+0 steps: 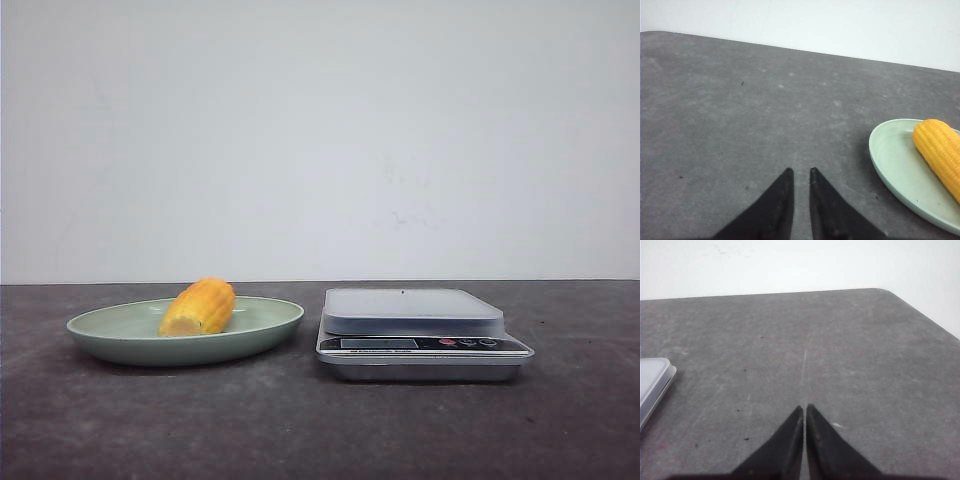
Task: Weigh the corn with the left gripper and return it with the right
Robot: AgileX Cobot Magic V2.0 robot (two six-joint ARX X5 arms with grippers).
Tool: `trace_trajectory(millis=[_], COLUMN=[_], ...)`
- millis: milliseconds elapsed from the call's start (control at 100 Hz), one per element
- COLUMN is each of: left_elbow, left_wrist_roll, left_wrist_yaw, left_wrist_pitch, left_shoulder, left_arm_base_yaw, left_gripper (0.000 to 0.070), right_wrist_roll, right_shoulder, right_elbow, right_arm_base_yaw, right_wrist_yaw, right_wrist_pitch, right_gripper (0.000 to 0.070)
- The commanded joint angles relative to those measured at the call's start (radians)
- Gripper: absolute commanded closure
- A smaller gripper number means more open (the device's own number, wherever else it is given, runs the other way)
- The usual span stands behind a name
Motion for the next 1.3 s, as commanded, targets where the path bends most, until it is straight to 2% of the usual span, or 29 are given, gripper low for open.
trace_trajectory(millis=[0, 1290], left_elbow=[-0.018, -0.018], left_wrist_roll=[0.006, 0.006], left_wrist_yaw=[0.001, 0.001], left_wrist_pitch=[0.002, 0.002], left_shoulder=[-0.001, -0.001], left_arm_base_yaw=[0.001, 0.001], left_gripper=[0.0684, 0.0684], right_wrist_roll=[0.011, 0.021], right_shoulder=[-0.001, -0.001], right_elbow=[-0.004, -0.004], right_arm_base_yaw=[-0.001, 0.008], right_wrist_yaw=[0.0, 0.003], right_wrist_pitch=[0.01, 0.027], right_gripper=[0.0697, 0.0697])
